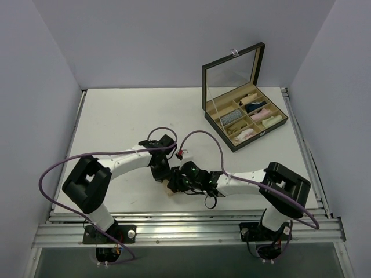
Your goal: Roll the underwear
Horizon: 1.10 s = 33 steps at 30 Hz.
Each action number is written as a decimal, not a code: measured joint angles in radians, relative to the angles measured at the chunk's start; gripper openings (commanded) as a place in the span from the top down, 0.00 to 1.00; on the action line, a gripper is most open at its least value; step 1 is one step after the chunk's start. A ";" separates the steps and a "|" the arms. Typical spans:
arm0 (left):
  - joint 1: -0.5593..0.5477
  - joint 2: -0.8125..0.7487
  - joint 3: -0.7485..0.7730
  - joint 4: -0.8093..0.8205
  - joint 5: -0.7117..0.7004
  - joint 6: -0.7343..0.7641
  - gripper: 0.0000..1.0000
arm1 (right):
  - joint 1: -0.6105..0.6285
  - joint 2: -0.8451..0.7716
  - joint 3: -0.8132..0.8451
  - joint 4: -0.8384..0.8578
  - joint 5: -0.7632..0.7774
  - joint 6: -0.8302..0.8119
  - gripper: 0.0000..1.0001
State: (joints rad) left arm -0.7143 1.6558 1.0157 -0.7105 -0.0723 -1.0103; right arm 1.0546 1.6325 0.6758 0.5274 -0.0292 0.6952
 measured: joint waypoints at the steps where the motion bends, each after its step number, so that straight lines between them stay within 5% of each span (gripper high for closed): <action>1: -0.010 0.016 0.020 -0.016 -0.005 -0.001 0.92 | 0.001 -0.013 0.012 -0.045 0.012 -0.017 0.60; 10: -0.044 0.052 0.065 -0.055 -0.027 -0.015 0.92 | 0.000 -0.071 0.035 -0.223 0.068 -0.038 0.39; 24: -0.063 0.079 0.103 -0.099 -0.060 -0.025 0.92 | -0.001 -0.048 -0.022 -0.133 0.061 0.047 0.34; 29: -0.066 0.080 0.104 -0.102 -0.066 -0.026 0.93 | -0.002 -0.028 -0.031 -0.066 0.034 0.063 0.42; 33: -0.066 0.080 0.104 -0.103 -0.068 -0.027 0.93 | -0.006 -0.018 -0.043 -0.024 0.000 0.092 0.62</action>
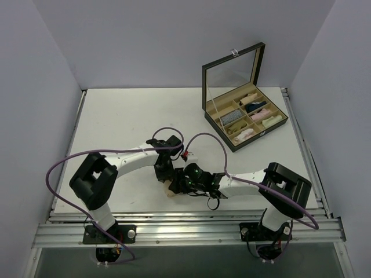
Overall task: Roll the underwear
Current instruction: Roll the underwear, then place the rolled underwear into the container
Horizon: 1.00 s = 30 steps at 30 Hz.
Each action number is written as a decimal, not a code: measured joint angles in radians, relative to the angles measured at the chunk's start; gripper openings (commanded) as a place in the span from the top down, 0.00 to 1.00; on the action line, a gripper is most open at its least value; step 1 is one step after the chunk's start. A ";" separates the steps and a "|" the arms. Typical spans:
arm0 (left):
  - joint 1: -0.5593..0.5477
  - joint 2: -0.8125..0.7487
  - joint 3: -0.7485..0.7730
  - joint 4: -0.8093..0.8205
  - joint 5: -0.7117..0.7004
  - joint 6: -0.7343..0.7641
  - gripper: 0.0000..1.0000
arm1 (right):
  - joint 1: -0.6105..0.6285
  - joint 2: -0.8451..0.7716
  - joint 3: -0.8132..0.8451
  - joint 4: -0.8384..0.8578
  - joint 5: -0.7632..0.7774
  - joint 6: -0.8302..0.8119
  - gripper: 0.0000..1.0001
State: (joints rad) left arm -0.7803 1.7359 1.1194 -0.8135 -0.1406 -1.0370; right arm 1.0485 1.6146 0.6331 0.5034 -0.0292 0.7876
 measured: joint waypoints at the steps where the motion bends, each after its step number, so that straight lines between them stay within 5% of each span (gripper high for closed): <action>1: 0.000 0.001 0.001 -0.001 0.000 -0.001 0.93 | 0.000 0.000 -0.002 0.008 -0.005 0.005 0.70; 7: -0.003 0.004 0.006 -0.007 -0.005 -0.005 0.86 | 0.000 0.000 -0.006 0.026 -0.027 0.032 1.00; 16: 0.029 0.010 0.036 -0.068 0.016 -0.002 0.57 | 0.006 -0.002 -0.045 0.096 -0.032 0.059 1.00; 30: 0.431 -0.146 0.245 -0.232 0.174 0.166 0.52 | 0.004 -0.114 -0.101 -0.001 -0.033 0.061 1.00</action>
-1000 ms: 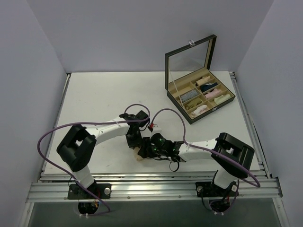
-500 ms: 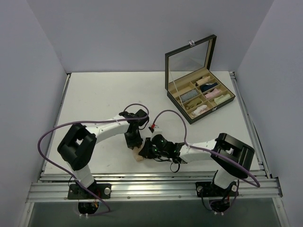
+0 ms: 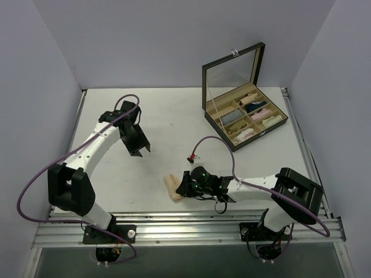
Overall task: Roll the underwear
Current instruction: Place the rolled underwear into the container
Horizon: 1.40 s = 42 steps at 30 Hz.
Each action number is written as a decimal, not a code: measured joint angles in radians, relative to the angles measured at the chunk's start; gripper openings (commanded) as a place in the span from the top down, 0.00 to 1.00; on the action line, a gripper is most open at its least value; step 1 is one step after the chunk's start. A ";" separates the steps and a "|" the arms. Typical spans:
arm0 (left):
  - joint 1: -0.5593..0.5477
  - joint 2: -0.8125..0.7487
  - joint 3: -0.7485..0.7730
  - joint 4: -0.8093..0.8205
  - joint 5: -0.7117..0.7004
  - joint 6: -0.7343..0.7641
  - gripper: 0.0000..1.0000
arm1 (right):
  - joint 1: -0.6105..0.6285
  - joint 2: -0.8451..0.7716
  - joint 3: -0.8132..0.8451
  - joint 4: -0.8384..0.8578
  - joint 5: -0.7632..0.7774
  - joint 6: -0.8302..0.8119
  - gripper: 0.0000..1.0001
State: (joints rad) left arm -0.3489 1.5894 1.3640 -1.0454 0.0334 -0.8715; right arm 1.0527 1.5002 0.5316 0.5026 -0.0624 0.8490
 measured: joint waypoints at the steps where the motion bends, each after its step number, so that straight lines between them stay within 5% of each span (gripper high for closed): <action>1: 0.019 -0.014 0.000 -0.004 0.016 0.014 0.52 | 0.000 -0.006 0.004 -0.017 0.000 -0.003 1.00; 8: 0.043 -0.055 -0.047 0.008 0.121 0.063 0.52 | -0.105 -0.119 0.106 -0.280 -0.004 -0.060 1.00; 19: 0.043 -0.074 -0.127 0.053 0.272 0.078 0.52 | -0.579 -0.225 0.518 -0.555 -0.021 -0.186 1.00; 31: 0.043 -0.076 -0.122 0.066 0.383 0.092 0.52 | -0.729 0.265 0.975 -0.600 0.217 -0.172 1.00; 42: 0.046 -0.067 -0.070 -0.002 0.382 0.102 0.53 | -0.792 0.556 1.093 -0.529 0.251 -0.103 1.00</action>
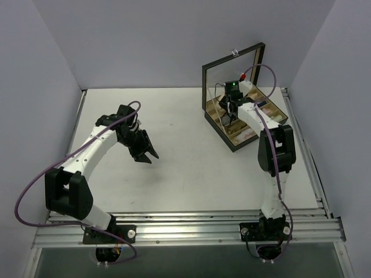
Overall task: Roll the underwear
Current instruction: Place the rolled underwear into the container
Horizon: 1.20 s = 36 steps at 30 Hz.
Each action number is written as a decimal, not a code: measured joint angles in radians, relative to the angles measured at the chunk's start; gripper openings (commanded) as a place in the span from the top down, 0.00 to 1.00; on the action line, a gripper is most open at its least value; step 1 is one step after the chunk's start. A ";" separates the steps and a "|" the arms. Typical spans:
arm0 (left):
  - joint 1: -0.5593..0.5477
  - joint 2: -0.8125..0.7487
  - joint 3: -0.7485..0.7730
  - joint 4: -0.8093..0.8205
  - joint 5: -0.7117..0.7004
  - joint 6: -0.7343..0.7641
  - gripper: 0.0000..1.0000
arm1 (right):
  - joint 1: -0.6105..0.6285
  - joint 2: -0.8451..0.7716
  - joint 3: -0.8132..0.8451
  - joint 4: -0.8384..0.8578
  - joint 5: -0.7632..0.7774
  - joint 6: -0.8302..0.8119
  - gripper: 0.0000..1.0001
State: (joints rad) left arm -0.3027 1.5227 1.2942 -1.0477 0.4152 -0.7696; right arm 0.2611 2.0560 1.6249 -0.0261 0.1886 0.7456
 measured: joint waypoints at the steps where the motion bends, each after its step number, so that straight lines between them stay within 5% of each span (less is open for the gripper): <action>1: 0.001 0.006 0.000 -0.001 0.000 0.000 0.53 | -0.001 0.018 0.018 0.002 0.006 0.008 1.00; 36: 0.003 0.064 -0.009 -0.024 -0.026 -0.015 0.56 | 0.088 0.248 0.310 -0.322 0.289 0.381 1.00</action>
State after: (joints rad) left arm -0.2993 1.5864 1.2854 -1.0714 0.3893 -0.7845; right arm 0.3492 2.3039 1.9350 -0.3481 0.4774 1.1263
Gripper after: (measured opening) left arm 0.442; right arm 0.102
